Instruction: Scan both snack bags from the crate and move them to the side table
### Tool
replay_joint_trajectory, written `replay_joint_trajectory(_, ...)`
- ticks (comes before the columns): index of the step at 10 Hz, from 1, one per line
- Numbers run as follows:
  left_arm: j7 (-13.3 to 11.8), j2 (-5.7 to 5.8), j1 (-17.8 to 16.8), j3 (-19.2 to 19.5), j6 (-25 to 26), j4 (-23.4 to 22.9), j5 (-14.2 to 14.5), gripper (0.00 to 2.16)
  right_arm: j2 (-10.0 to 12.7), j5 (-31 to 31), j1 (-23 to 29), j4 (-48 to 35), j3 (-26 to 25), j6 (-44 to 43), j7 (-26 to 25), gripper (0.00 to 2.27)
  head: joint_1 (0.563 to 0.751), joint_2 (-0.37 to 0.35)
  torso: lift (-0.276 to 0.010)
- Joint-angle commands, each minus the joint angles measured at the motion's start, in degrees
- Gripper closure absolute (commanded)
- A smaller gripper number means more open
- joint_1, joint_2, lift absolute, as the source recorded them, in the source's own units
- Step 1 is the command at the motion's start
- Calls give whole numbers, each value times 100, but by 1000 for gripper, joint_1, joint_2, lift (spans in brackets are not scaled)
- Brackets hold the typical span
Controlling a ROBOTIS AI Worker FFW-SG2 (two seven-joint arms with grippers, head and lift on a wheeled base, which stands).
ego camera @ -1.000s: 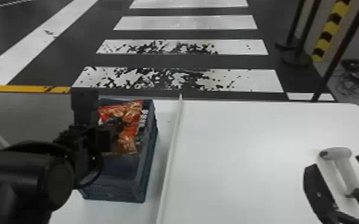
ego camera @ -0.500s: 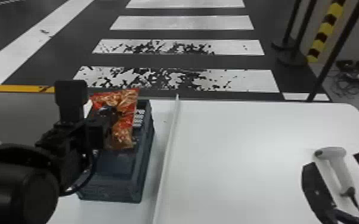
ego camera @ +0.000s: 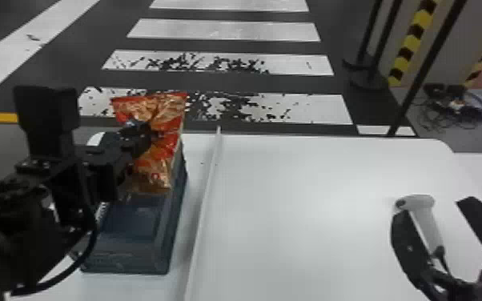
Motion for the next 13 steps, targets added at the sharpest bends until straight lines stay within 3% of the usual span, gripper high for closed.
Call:
replay_joint_trajectory(1,-135,1,28,-307,61,-335,90,1733,27,-56,-10,-32,-110,33,-17,107,695,-31,-95)
replay_joint_trajectory(3,-355,-34,-113,-940,61,-344,169,1733,71,-126,8,-94,-242,33,-43,107,695,-132,-95)
replay_joint_trajectory(5,-504,-69,-412,-2012,43,25,-191,1733,106,-152,17,-173,-303,33,-61,107,695,-230,-95)
replay_joint_trajectory(6,-522,-87,-605,-2645,43,394,-586,1733,124,-214,17,-190,-329,33,-69,107,695,-290,-95)
replay_joint_trajectory(7,-583,-183,-781,-3146,43,878,-850,1733,132,-258,8,-190,-391,33,-69,107,695,-346,-95)
replay_joint_trajectory(8,-653,-254,-860,-3418,-344,1414,-868,1733,124,-302,-10,-190,-444,50,-69,107,695,-350,-95)
replay_joint_trajectory(10,-785,-465,-1080,-3963,-766,2372,-1193,1733,124,-407,-45,-190,-532,68,-69,107,695,-350,-95)
replay_joint_trajectory(13,-864,-649,-1308,-4438,-1381,3479,-1439,1733,124,-460,-150,-190,-549,209,-69,107,695,-350,-95)
